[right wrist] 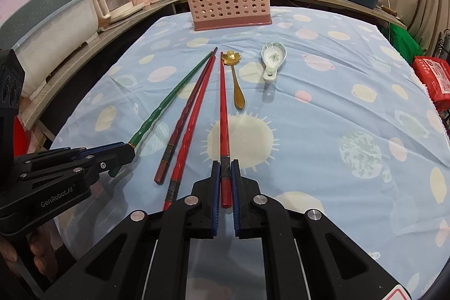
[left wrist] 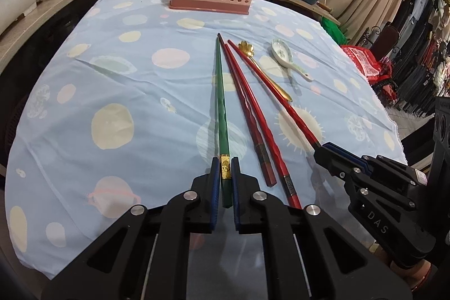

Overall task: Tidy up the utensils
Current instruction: 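Lift both chopsticks and lower them toward the pink basket with both tools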

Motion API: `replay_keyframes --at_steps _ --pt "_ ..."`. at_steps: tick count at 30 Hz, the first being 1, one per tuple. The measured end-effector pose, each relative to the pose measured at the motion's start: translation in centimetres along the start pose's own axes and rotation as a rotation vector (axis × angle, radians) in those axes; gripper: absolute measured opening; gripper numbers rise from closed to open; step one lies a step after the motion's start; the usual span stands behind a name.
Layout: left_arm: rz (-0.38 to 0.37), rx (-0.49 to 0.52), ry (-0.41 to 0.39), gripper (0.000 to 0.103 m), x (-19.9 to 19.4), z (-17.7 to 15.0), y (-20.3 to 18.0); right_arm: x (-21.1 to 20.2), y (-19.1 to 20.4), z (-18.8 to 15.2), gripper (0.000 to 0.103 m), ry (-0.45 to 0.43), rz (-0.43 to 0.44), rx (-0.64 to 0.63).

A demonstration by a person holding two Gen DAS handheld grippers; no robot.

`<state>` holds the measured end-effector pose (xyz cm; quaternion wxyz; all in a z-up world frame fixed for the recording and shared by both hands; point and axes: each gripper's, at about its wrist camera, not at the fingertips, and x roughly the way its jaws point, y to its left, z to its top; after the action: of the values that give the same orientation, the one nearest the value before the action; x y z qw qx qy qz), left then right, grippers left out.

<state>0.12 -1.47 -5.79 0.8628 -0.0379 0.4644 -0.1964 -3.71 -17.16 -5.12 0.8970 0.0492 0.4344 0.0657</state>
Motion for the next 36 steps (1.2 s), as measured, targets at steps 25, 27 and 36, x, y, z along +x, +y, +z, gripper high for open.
replay_keyframes --at_steps 25,27,36 --pt "0.056 0.029 -0.246 0.007 -7.6 8.6 0.5 -7.8 -1.1 10.4 0.007 -0.285 0.059 0.028" --pt "0.059 0.03 -0.264 0.007 -7.9 9.7 0.5 -8.0 -1.2 11.5 0.007 -0.3 0.06 0.022" --pt "0.076 0.059 -0.367 0.007 -9.1 15.8 0.2 -8.1 -1.4 17.1 0.007 -0.36 0.055 -0.009"
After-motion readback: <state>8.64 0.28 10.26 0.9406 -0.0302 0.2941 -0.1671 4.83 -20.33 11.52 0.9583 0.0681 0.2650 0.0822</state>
